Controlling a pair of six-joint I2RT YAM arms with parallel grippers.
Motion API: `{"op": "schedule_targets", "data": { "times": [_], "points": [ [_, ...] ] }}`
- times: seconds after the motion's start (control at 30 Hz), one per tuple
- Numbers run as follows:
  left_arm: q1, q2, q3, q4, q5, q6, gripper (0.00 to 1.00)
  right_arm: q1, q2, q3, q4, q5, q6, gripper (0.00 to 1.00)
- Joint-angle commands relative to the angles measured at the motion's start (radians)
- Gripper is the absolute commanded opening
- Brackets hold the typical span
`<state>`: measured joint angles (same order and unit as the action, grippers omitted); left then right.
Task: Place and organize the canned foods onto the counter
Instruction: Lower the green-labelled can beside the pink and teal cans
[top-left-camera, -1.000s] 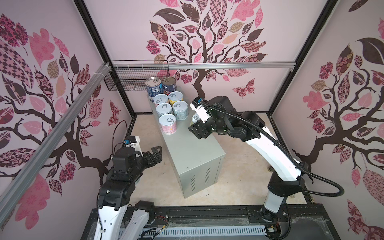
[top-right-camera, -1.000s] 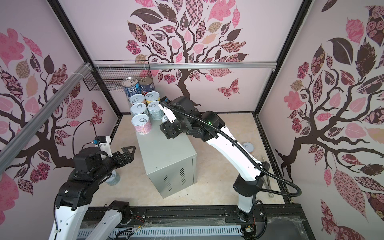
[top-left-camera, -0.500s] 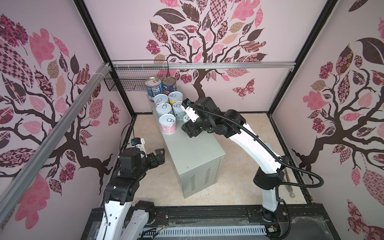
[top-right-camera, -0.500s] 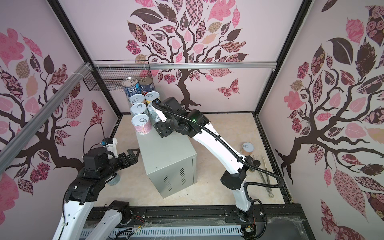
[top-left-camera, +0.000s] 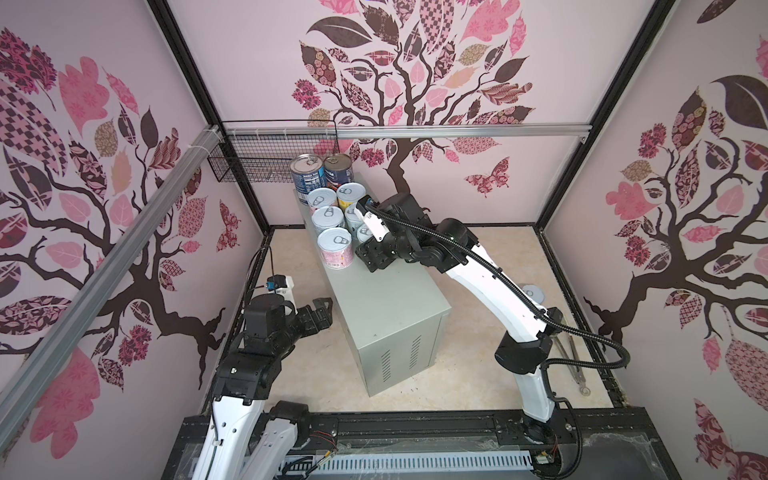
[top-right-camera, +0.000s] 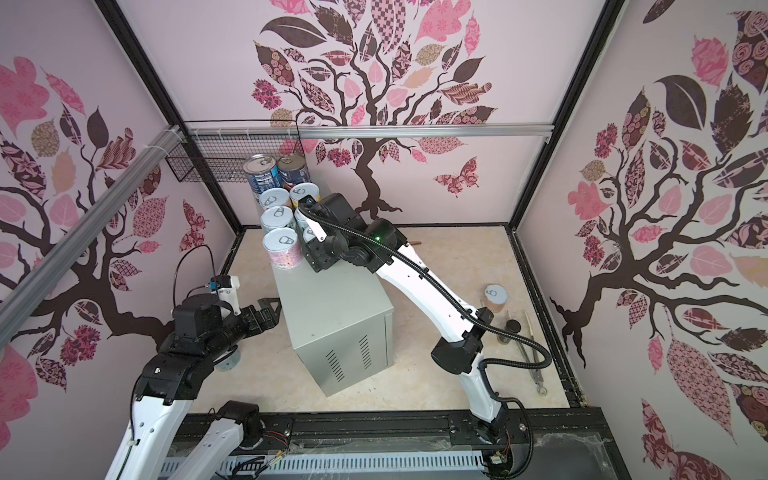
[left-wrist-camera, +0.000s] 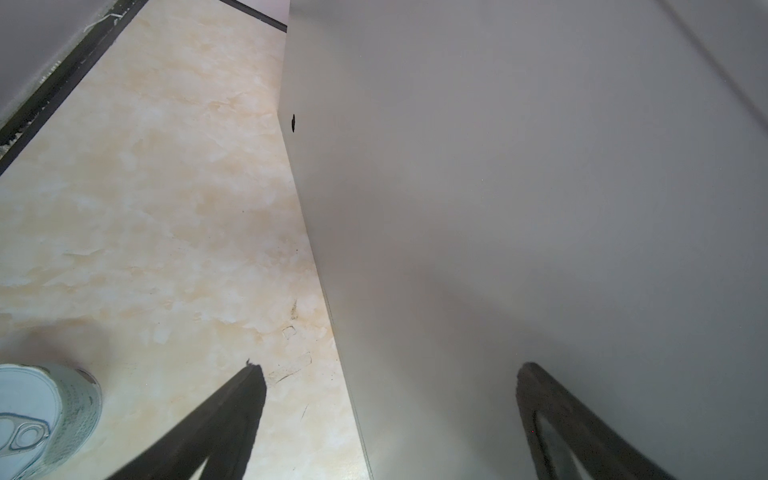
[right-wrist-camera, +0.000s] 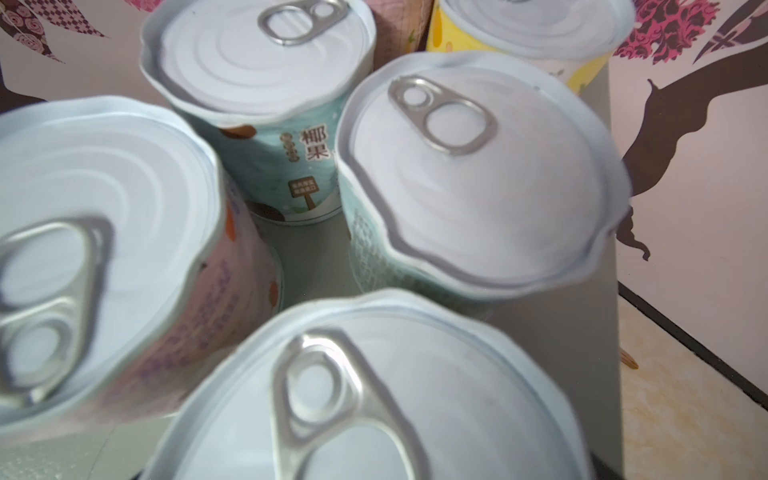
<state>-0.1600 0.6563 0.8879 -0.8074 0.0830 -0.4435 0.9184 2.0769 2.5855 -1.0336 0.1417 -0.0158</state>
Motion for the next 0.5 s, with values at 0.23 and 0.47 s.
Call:
{"op": "schedule_targets", "data": {
  "times": [0.23,0.47],
  "points": [
    [-0.007,-0.006,-0.019,0.015,-0.005,0.015,0.98,-0.013,0.038,0.055,-0.014,-0.011,-0.009,0.95],
    [-0.006,-0.024,-0.015,0.013,-0.005,0.007,0.98,-0.012,-0.042,0.012,0.039,-0.046,-0.018,1.00]
  ]
}}
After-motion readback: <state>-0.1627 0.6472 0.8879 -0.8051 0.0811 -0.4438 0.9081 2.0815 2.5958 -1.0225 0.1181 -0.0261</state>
